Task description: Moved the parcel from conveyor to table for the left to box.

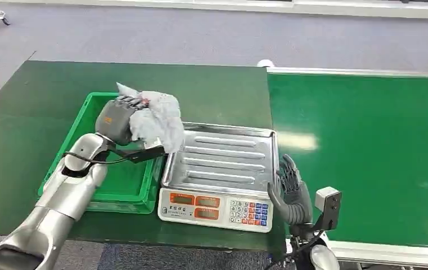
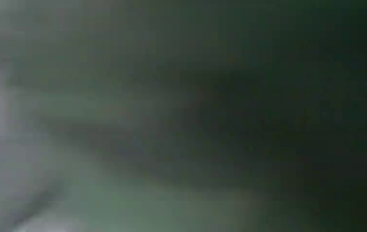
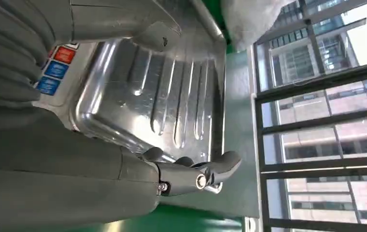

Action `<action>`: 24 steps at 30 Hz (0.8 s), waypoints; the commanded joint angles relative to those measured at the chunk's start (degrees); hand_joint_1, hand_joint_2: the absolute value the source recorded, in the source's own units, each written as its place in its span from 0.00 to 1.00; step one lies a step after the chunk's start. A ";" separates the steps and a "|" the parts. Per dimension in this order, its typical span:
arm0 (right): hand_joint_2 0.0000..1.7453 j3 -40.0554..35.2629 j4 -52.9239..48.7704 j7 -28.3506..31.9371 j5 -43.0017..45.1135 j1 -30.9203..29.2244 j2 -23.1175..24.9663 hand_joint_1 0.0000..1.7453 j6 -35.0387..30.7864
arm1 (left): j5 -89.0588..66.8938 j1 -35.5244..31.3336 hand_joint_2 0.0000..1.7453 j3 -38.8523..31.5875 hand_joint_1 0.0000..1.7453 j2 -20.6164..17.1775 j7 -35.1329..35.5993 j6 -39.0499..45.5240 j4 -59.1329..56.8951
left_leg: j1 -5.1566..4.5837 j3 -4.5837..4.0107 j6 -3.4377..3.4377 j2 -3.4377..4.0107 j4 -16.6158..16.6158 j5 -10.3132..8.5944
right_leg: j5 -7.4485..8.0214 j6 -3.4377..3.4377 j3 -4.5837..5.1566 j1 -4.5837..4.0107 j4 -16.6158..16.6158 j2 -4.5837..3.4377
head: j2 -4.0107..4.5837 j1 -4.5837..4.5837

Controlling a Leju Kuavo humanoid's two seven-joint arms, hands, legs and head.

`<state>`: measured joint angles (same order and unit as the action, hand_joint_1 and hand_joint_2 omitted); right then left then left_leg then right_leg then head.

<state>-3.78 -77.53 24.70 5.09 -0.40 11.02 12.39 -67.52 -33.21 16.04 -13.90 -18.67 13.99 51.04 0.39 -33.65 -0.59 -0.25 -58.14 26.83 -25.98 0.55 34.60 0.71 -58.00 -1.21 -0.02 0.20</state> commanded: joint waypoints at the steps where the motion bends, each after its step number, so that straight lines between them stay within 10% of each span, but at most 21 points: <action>1: 1.00 4.34 -2.42 -0.78 -0.61 0.91 1.64 0.00 -0.74 | -3.57 3.58 1.00 -19.18 1.00 1.73 3.41 4.41 -2.62 | 0.03 0.07 0.00 0.11 0.05 0.02 | 0.02 -0.02 -0.08 -0.08 0.06 0.00 | 0.00 -0.02; 6: 1.00 4.48 -3.23 -0.98 -0.71 3.13 2.20 0.00 -1.10 | 4.95 9.00 1.00 -30.33 1.00 3.81 -1.64 12.45 4.08 | 0.04 0.24 -0.02 0.25 0.19 0.03 | 0.04 -0.10 -0.18 -0.12 0.15 -0.07 | 0.00 -0.02; 17: 1.00 5.42 -2.80 -1.26 -1.72 1.99 2.11 0.00 -0.37 | -12.18 9.51 1.00 -32.58 1.00 3.69 11.36 2.73 -3.35 | 0.08 0.24 -0.03 0.05 0.22 0.01 | -0.04 -0.18 -0.26 -0.12 0.19 0.11 | 0.00 0.00; 18: 1.00 5.48 -2.79 -1.35 -1.86 1.96 2.15 0.00 -0.27 | -9.52 9.44 1.00 -33.62 0.04 4.17 8.70 1.78 -4.00 | 0.03 0.20 -0.06 0.11 0.22 0.00 | -0.02 -0.19 -0.17 -0.05 0.12 0.04 | 0.00 -0.02; 24: 1.00 4.50 -1.91 -1.64 -3.64 1.53 1.20 0.00 -0.75 | 3.01 13.77 1.00 -31.74 0.00 9.58 -1.57 -2.16 3.82 | 0.03 0.25 -0.06 -0.04 0.25 -0.02 | -0.04 -0.21 -0.26 -0.08 0.17 0.23 | 0.00 -0.02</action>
<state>-0.87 -81.24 23.54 3.06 2.80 12.63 12.04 -74.70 -22.32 -13.05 -11.47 -12.68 16.30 53.07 0.44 -33.61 -0.68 -0.23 -58.10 26.87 -26.02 0.36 34.60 0.63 -58.01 -1.16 -0.02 0.17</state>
